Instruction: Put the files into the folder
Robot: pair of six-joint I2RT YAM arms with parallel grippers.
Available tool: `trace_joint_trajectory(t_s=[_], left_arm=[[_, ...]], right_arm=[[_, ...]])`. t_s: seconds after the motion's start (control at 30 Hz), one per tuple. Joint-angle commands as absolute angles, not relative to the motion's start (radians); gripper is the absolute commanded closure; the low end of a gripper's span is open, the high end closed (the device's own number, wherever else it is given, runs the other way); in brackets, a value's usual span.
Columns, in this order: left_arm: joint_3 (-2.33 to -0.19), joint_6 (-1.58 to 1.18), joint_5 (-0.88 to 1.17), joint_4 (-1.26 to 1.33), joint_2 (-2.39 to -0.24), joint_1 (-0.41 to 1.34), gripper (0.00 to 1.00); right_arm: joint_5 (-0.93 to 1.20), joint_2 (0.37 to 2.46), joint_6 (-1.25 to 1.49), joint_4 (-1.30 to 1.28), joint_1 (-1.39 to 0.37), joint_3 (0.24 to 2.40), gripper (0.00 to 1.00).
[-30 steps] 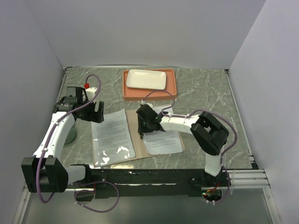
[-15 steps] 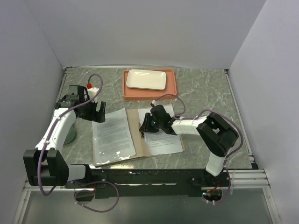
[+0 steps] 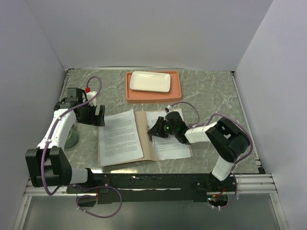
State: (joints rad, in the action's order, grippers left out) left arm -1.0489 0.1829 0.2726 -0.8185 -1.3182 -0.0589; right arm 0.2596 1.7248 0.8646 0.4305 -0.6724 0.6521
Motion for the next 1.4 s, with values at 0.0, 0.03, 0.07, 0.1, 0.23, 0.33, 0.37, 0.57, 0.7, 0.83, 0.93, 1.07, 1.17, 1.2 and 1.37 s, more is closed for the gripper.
trace_joint_trajectory(t_s=[0.0, 0.03, 0.07, 0.1, 0.23, 0.33, 0.37, 0.57, 0.7, 0.83, 0.93, 1.07, 1.17, 1.2, 1.37], left_arm=[[-1.058, 0.212, 0.331, -0.831, -1.333, -0.081, 0.04], [-1.049, 0.212, 0.35, -0.827, -1.335, -0.083, 0.04], [-1.045, 0.212, 0.365, -0.827, -1.338, -0.083, 0.04], [-1.04, 0.212, 0.377, -0.825, -1.339, -0.083, 0.04], [-1.009, 0.201, 0.423, -0.81, -1.341, -0.083, 0.04], [-1.015, 0.199, 0.451, -0.816, -1.351, -0.087, 0.04], [-1.017, 0.202, 0.457, -0.818, -1.351, -0.087, 0.04], [-1.022, 0.219, 0.443, -0.831, -1.345, -0.098, 0.04], [-1.025, 0.232, 0.443, -0.847, -1.339, -0.113, 0.04], [-1.028, 0.241, 0.46, -0.854, -1.345, -0.12, 0.04], [-1.023, 0.236, 0.489, -0.85, -1.353, -0.12, 0.04], [-1.017, 0.213, 0.525, -0.841, -1.356, -0.118, 0.04], [-1.008, 0.193, 0.551, -0.825, -1.348, -0.117, 0.04], [-1.006, 0.189, 0.56, -0.822, -1.345, -0.117, 0.04], [-1.003, 0.155, 0.609, -0.808, -1.354, -0.088, 0.04]], right_arm=[[0.227, 1.816, 0.873, 0.172, -0.631, 0.505, 0.97], [0.242, 1.816, 0.876, 0.184, -0.627, 0.489, 0.98], [0.248, 1.816, 0.88, 0.193, -0.623, 0.485, 0.98], [0.256, 1.816, 0.887, 0.204, -0.617, 0.48, 0.98], [0.285, 1.821, 0.902, 0.248, -0.603, 0.466, 0.98], [0.302, 1.825, 0.914, 0.264, -0.6, 0.466, 0.98], [0.305, 1.825, 0.916, 0.265, -0.6, 0.466, 0.99], [0.327, 1.83, 0.934, 0.301, -0.586, 0.456, 0.99], [0.337, 1.841, 0.951, 0.327, -0.581, 0.448, 1.0], [0.365, 1.851, 0.977, 0.389, -0.568, 0.425, 1.0], [0.393, 1.867, 1.005, 0.445, -0.557, 0.407, 1.0], [0.414, 1.881, 1.028, 0.477, -0.555, 0.399, 1.0], [0.422, 1.879, 1.034, 0.485, -0.555, 0.397, 1.0], [0.423, 1.878, 1.037, 0.486, -0.555, 0.397, 1.0], [0.429, 1.873, 1.048, 0.494, -0.557, 0.399, 1.0]])
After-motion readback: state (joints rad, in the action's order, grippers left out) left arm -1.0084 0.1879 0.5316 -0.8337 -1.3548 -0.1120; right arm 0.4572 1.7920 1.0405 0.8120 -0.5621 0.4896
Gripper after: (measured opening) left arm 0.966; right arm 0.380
